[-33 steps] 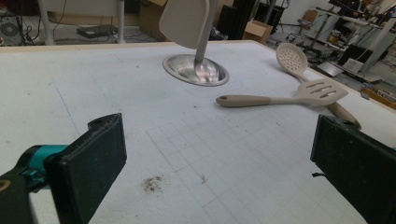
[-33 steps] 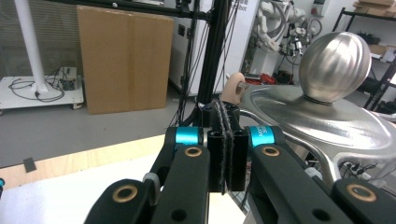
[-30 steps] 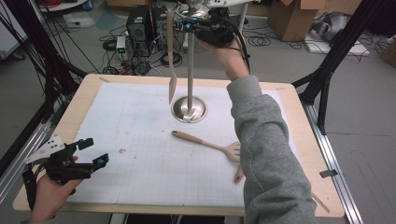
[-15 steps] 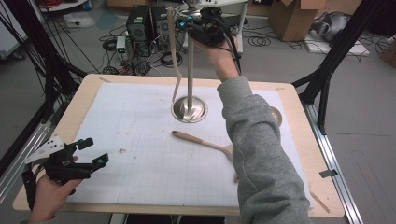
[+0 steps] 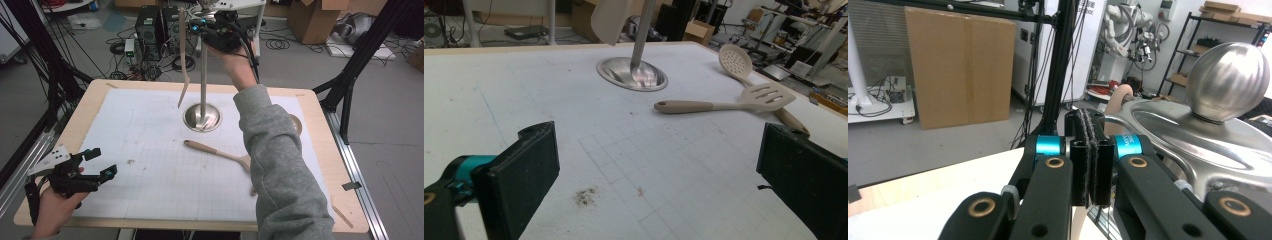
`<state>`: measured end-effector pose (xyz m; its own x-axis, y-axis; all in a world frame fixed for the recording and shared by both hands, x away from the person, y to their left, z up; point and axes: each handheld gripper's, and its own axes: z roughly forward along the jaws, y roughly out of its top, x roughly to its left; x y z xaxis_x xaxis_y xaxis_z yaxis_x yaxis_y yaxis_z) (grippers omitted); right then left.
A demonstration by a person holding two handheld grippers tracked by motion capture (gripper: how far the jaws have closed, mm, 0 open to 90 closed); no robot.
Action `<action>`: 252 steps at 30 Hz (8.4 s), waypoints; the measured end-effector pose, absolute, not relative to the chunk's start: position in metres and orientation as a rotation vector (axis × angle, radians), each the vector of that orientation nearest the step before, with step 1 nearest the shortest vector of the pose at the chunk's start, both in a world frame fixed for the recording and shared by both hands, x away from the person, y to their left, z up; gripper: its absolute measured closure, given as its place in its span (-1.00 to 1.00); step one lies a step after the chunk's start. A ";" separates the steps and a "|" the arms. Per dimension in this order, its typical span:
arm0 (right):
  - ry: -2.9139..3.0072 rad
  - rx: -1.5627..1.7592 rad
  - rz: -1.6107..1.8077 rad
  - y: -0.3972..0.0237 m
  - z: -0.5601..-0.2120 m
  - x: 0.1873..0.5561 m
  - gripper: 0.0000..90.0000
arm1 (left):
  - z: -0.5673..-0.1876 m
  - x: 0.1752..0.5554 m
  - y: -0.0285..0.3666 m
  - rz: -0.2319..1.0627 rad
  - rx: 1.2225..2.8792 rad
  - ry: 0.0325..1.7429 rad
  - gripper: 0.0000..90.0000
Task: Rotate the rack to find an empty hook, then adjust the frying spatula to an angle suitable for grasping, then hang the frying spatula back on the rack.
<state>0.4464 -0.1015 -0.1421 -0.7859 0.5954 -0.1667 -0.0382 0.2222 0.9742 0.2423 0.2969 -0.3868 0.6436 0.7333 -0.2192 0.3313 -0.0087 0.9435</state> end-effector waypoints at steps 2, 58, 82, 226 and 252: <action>1.985 0.506 1.611 -0.106 -0.142 0.442 1.00 | -0.386 0.242 0.296 0.398 1.607 0.898 -0.91; 2.110 0.516 1.789 -0.237 -0.273 0.347 -0.70 | -0.362 0.256 0.291 0.449 1.565 0.834 -0.91; 2.112 0.636 1.748 -0.270 -0.314 0.332 -0.70 | -0.361 0.264 0.277 0.434 1.580 0.799 -0.91; 2.791 0.591 1.096 -0.213 -0.393 0.380 0.73 | -0.368 0.261 0.271 0.414 1.619 0.809 -0.91; 2.615 0.684 1.384 -0.254 -0.354 0.374 0.73 | -0.368 0.261 0.269 0.413 1.622 0.805 -0.91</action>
